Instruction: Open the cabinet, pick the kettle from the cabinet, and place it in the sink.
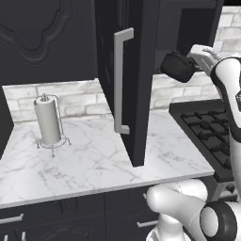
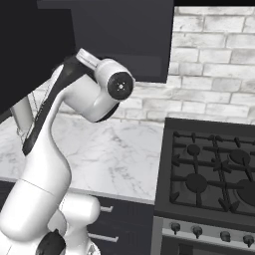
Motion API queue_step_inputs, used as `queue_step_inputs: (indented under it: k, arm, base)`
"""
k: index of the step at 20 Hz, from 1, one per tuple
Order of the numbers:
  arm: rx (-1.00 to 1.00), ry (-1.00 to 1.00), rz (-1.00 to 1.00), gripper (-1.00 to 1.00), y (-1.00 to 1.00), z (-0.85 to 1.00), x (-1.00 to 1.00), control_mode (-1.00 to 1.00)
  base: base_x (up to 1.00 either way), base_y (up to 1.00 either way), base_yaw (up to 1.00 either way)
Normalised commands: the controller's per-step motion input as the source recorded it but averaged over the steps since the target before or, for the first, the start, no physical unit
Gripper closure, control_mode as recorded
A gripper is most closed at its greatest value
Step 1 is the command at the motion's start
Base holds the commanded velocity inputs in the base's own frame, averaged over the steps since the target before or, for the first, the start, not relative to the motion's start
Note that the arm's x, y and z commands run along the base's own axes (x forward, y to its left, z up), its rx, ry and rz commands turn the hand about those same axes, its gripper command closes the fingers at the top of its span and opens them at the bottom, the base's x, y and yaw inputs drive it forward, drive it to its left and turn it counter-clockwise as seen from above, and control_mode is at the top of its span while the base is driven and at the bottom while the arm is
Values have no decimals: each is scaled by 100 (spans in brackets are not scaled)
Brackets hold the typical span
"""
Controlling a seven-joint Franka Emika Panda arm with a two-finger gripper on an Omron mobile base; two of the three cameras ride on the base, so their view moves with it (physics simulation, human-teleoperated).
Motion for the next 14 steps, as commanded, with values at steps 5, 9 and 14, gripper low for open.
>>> queue_step_inputs:
  k: [5, 9, 14]
  arm:
    - [-11, 3, 21, 100, 6, -27, -43, -100]
    - [-14, 0, 18, 100, 8, -26, -35, -100]
    - [-26, 0, 13, 100, 16, -33, -21, -100]
  base:
    - [0, 0, 0]
    - [0, 0, 0]
    - [0, 0, 0]
